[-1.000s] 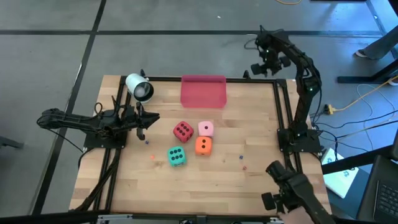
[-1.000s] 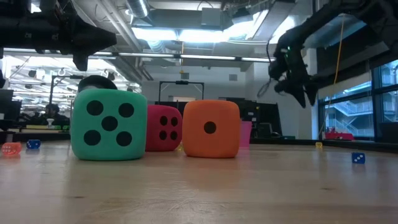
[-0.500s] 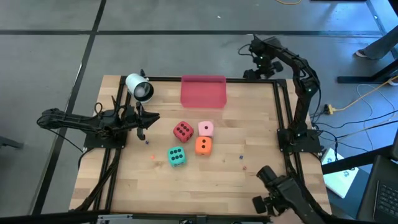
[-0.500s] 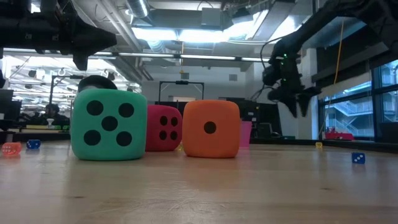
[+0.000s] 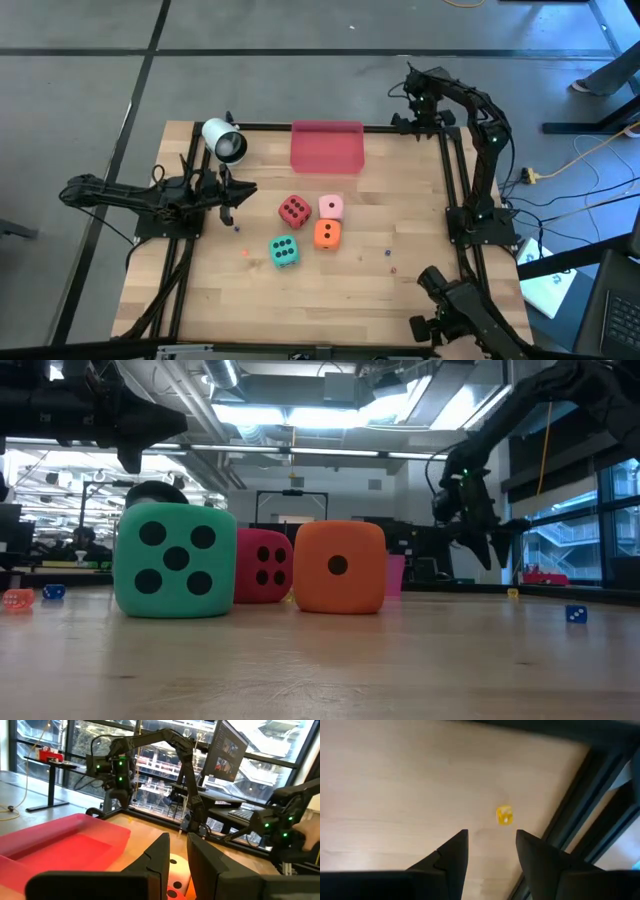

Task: Pick & Place Dice
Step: Put the yellow die into the pink bin

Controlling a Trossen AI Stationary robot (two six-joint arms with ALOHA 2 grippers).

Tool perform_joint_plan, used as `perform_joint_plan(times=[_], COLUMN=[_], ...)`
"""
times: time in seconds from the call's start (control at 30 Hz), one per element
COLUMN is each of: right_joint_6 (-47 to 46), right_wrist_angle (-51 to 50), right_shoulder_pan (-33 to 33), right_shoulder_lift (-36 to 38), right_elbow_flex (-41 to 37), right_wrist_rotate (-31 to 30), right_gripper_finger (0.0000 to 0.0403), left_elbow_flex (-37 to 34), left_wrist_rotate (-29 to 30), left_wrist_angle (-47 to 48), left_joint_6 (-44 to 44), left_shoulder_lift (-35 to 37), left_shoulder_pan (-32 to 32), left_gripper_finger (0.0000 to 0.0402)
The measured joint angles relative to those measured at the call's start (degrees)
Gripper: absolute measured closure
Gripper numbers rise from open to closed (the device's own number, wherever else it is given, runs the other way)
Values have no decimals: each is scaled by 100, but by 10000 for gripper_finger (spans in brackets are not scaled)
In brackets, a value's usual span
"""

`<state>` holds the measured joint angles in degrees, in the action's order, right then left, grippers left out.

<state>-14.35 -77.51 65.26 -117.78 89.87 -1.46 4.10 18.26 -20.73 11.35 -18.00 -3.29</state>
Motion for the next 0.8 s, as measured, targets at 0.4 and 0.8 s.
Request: perform_joint_plan(times=[0.4, 0.8], right_joint_6=[-254, -793], right_wrist_angle=[216, -92], right_shoulder_pan=[134, 132], right_shoulder_lift=[0, 0], right_elbow_flex=[-483, -482], right_wrist_rotate=[22, 392], right_gripper_finger=[239, 239], left_elbow_flex=[0, 0], left_wrist_rotate=[13, 13], left_wrist_angle=[-2, -2], left_joint_6=[-66, -12], left_shoulder_lift=[0, 0], left_shoulder_pan=[1, 2], left_gripper_finger=[341, 341])
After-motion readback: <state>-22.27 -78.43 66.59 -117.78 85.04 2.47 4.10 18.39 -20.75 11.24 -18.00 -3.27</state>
